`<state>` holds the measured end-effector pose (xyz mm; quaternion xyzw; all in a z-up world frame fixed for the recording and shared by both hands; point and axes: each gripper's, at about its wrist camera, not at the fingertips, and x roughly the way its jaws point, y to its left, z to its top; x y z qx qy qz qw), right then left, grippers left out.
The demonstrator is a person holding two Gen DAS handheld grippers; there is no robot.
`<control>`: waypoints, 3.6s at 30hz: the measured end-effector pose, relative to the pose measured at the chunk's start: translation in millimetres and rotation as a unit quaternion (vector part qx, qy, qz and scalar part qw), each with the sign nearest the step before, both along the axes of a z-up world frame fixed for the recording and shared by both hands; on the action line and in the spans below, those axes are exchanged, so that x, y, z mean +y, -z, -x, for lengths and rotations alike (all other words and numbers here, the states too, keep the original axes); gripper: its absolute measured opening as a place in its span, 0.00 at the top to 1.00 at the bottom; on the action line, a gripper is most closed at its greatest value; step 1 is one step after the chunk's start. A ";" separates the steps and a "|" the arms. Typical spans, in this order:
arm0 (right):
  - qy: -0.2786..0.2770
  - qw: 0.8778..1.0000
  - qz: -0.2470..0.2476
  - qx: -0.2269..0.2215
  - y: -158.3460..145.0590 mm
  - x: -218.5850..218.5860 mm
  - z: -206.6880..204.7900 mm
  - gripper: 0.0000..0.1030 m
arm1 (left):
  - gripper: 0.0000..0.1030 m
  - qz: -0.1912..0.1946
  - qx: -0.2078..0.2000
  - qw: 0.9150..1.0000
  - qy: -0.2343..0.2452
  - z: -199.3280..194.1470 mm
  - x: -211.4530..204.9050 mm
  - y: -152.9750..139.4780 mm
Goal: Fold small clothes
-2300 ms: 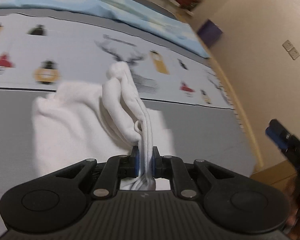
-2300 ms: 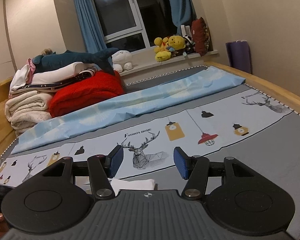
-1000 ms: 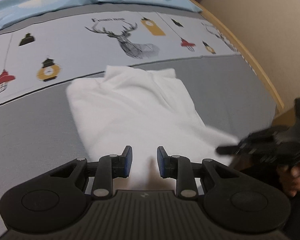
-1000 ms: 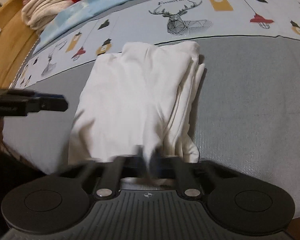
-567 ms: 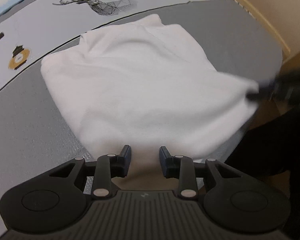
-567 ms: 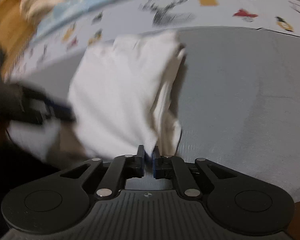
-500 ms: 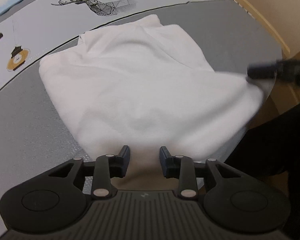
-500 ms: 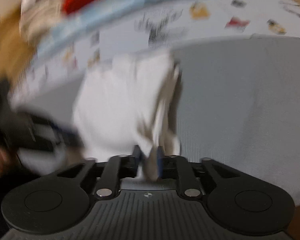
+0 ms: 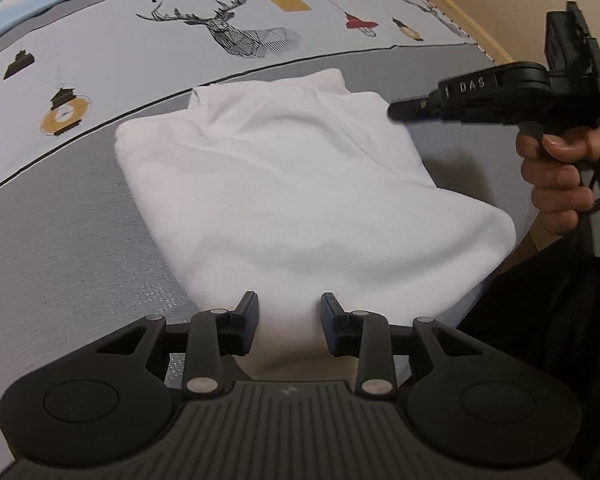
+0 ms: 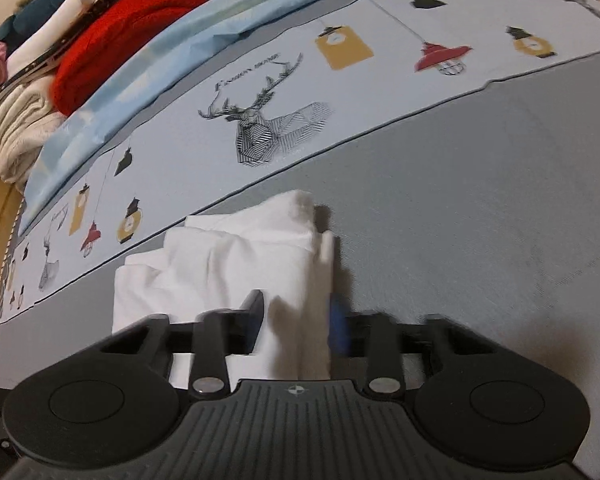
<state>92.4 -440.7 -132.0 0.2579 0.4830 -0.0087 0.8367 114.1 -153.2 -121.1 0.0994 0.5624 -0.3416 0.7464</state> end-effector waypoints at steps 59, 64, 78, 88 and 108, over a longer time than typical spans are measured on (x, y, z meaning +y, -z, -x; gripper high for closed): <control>-0.148 0.988 0.032 -0.037 2.7 142.4 -37.5 0.65 | 0.61 0.056 -0.053 0.956 -0.285 -88.7 160.9 -20.1; -0.169 0.984 0.050 0.000 11.4 145.9 -40.2 0.63 | 0.61 0.037 -0.003 0.970 -0.240 -82.3 161.0 -3.4; -0.218 0.973 0.072 0.017 0.9 156.7 -2.9 0.62 | 0.46 -0.043 0.002 0.978 -0.203 -45.1 140.8 9.1; -0.199 0.969 0.119 0.084 13.5 137.8 4.4 0.91 | 0.42 -0.113 0.026 0.981 -0.155 -28.3 129.2 41.8; -0.077 0.958 0.264 -0.085 -88.6 151.1 145.6 0.25 | 0.10 -0.037 -0.219 0.939 -0.263 132.5 115.7 -87.1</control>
